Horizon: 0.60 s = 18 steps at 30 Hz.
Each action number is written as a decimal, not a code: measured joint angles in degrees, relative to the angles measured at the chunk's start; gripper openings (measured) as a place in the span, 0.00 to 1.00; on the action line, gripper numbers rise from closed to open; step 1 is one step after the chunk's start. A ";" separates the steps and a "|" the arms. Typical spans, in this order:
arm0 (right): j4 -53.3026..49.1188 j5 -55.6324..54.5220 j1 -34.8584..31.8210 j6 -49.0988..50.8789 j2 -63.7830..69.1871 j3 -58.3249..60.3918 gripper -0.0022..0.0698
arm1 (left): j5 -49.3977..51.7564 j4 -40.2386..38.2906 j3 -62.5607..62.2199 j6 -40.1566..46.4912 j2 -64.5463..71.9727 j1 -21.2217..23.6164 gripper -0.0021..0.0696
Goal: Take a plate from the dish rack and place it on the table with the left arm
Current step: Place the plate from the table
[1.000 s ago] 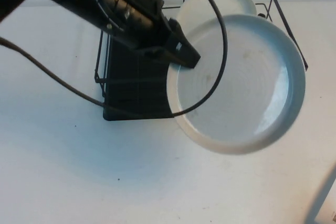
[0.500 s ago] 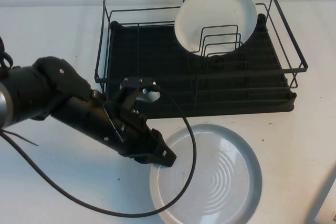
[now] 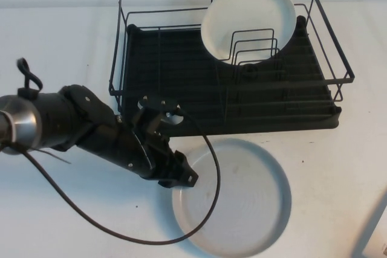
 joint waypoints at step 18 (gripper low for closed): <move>0.00 0.00 0.00 0.00 0.00 0.00 0.00 | -11.44 20.23 0.00 -12.49 -13.61 0.08 0.21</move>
